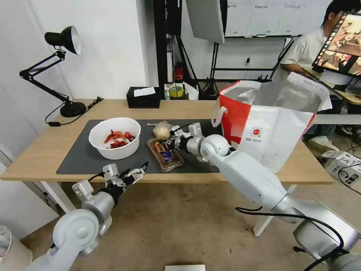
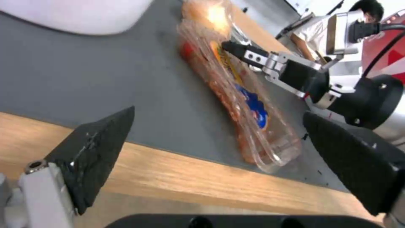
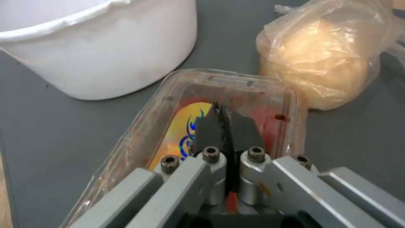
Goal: Pick up the trash from the table and place it into the takeout bag.
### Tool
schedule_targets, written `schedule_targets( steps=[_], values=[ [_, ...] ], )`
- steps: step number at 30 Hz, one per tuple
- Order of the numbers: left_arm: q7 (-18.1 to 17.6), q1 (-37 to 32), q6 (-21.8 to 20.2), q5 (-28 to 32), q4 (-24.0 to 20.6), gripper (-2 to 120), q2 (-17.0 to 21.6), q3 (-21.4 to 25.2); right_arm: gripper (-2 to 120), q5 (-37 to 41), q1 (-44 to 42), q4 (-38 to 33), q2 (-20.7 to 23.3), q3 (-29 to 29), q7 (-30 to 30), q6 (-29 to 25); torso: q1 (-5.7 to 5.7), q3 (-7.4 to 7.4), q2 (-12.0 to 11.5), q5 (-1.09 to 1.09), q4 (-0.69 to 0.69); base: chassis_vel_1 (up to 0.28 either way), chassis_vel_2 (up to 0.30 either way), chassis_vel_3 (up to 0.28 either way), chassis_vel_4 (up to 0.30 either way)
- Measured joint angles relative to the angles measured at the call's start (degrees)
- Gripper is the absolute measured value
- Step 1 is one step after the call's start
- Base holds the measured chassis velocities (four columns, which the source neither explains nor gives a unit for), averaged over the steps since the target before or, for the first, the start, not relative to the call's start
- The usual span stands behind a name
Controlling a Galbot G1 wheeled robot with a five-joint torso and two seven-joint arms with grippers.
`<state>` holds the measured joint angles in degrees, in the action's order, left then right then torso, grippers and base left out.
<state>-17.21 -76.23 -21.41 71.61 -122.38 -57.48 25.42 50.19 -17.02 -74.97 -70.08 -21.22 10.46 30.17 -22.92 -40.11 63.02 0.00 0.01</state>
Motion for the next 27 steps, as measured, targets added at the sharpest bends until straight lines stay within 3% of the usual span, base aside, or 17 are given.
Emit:
schedule_targets(
  steps=[9,27],
  values=[
    [-4.87,6.39,-4.92,17.25,1.51,100,-0.98,-0.31,0,0.12,-0.73,-0.84,0.59,0.42,-0.16,0.00,0.00,0.00,0.00,0.00,-0.01,0.000,0.000,0.000,0.000],
    [-5.81,13.39,-5.77,19.88,6.06,100,-1.73,-6.74,0,0.41,-1.48,-2.32,1.58,1.49,-0.26,0.08,0.00,0.00,0.00,0.00,-0.01,0.000,0.000,0.000,0.000]
  ],
)
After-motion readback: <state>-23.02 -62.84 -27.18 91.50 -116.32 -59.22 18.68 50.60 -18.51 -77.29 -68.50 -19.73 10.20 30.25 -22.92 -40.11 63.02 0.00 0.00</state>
